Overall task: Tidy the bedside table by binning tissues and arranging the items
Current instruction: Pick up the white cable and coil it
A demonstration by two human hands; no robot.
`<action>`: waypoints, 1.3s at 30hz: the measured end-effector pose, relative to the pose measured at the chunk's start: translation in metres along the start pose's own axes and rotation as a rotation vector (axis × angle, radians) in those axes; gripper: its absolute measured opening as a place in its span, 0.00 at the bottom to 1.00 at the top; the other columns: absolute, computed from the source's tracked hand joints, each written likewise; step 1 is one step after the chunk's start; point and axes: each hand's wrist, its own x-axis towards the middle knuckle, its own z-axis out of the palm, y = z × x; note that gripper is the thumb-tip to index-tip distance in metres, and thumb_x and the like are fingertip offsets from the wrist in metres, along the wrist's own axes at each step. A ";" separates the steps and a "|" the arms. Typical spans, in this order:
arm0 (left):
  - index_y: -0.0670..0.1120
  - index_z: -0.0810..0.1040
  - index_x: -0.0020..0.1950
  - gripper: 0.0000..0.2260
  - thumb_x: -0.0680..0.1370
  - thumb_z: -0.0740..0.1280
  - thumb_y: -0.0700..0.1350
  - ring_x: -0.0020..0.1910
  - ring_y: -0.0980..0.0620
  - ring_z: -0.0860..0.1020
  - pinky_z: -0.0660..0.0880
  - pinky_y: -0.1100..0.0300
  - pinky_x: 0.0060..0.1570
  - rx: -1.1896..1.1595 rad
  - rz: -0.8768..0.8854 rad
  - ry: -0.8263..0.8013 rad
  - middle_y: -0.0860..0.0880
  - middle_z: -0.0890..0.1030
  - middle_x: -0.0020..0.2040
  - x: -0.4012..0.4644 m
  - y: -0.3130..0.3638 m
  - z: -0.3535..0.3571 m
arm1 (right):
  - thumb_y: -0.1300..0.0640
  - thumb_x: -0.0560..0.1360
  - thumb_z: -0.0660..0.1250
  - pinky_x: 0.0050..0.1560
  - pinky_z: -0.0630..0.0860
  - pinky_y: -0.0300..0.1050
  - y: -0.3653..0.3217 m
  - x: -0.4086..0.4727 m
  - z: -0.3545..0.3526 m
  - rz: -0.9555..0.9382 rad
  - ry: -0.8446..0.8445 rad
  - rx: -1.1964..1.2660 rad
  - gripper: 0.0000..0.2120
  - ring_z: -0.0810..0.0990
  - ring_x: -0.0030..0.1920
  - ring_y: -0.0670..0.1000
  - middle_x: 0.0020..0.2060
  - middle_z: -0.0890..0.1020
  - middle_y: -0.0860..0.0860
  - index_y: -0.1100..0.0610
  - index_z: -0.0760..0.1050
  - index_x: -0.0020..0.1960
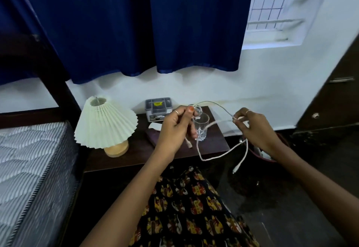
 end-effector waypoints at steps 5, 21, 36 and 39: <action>0.44 0.80 0.43 0.11 0.79 0.62 0.48 0.21 0.58 0.62 0.64 0.63 0.24 -0.056 -0.092 -0.021 0.54 0.64 0.21 0.006 0.013 0.020 | 0.61 0.76 0.66 0.46 0.73 0.41 0.018 -0.008 -0.011 0.094 0.026 0.176 0.02 0.80 0.43 0.49 0.39 0.82 0.50 0.59 0.76 0.44; 0.47 0.80 0.59 0.14 0.77 0.60 0.44 0.29 0.57 0.73 0.76 0.63 0.30 -0.457 -0.431 -0.336 0.49 0.77 0.35 -0.024 0.002 -0.036 | 0.62 0.77 0.64 0.29 0.71 0.35 0.040 -0.001 0.014 0.143 0.046 0.220 0.06 0.77 0.24 0.46 0.30 0.82 0.52 0.57 0.73 0.41; 0.41 0.78 0.55 0.09 0.76 0.64 0.35 0.44 0.56 0.83 0.78 0.60 0.51 -0.347 -0.232 0.045 0.48 0.85 0.46 0.028 0.011 -0.031 | 0.47 0.78 0.55 0.34 0.80 0.49 -0.056 -0.057 0.069 -0.529 -0.152 -0.112 0.14 0.83 0.40 0.52 0.42 0.83 0.47 0.49 0.77 0.55; 0.42 0.79 0.52 0.07 0.75 0.66 0.35 0.44 0.54 0.83 0.75 0.54 0.57 -0.197 -0.219 0.061 0.49 0.85 0.44 0.028 0.010 -0.035 | 0.48 0.77 0.56 0.27 0.78 0.44 -0.070 -0.059 0.055 -0.681 -0.124 -0.138 0.14 0.81 0.35 0.49 0.38 0.81 0.45 0.49 0.78 0.53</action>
